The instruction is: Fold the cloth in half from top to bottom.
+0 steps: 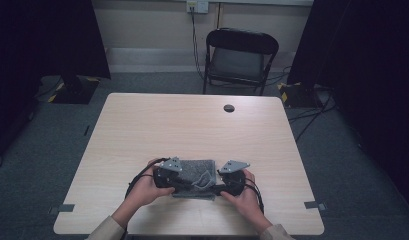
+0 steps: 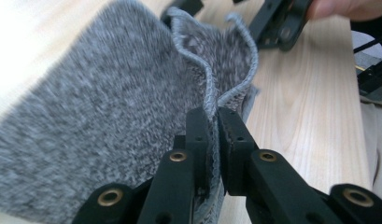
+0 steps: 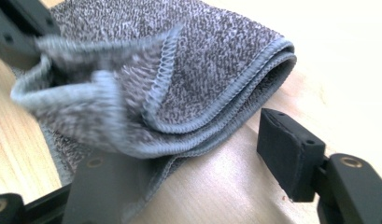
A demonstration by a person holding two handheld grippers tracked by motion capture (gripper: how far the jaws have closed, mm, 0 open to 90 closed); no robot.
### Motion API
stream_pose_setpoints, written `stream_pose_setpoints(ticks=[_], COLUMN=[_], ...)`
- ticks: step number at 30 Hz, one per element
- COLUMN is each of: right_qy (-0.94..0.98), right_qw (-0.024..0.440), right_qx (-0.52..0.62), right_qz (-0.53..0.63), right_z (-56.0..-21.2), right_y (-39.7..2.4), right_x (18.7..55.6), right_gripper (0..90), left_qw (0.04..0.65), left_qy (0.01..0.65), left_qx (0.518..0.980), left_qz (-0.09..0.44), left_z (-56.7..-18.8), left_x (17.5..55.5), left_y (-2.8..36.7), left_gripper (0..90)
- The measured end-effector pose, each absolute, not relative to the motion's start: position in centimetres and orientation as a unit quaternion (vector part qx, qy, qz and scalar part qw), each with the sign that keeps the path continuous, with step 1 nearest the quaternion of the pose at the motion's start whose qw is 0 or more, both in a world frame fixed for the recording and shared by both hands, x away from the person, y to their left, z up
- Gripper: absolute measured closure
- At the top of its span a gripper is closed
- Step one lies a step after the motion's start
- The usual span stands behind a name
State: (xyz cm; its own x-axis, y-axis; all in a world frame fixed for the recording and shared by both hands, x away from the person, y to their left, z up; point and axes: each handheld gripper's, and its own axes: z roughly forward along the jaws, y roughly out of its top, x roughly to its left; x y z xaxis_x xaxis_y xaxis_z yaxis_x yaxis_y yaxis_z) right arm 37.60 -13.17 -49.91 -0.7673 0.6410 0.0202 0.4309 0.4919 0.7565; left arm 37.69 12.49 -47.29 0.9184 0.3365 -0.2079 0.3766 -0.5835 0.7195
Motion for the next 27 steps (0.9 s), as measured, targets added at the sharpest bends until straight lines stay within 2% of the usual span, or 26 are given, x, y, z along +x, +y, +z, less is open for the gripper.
stream_pose_setpoints(ticks=[12,16,19,21,22,27], right_qy=[0.853,0.852,0.850,0.851,0.852,0.856], right_qw=[0.131,0.126,0.124,0.126,0.126,0.125], right_qx=[0.316,0.319,0.322,0.320,0.320,0.308], right_qz=[0.394,0.396,0.398,0.398,0.396,0.397], right_z=[-49.9,-49.9,-49.9,-49.9,-49.8,-49.4], right_y=[-13.1,-13.2,-13.2,-13.3,-13.3,-13.6], right_x=[37.7,37.7,37.7,37.6,37.6,37.4], right_gripper=[34.5,32.7,30.9,30.2,29.8,28.2], left_qw=[0.420,0.422,0.417,0.418,0.419,0.425], left_qy=[0.210,0.205,0.207,0.209,0.209,0.212], left_qx=[0.883,0.883,0.885,0.884,0.884,0.880], left_qz=[0.000,-0.001,-0.006,-0.007,-0.003,0.004], left_z=[-46.7,-47.1,-47.6,-47.7,-47.8,-47.7], left_x=[38.5,38.2,38.1,38.1,38.1,38.1], left_y=[12.4,12.3,12.3,12.3,12.3,12.5], left_gripper=[82.7,77.1,76.6,71.4,66.0,55.4])
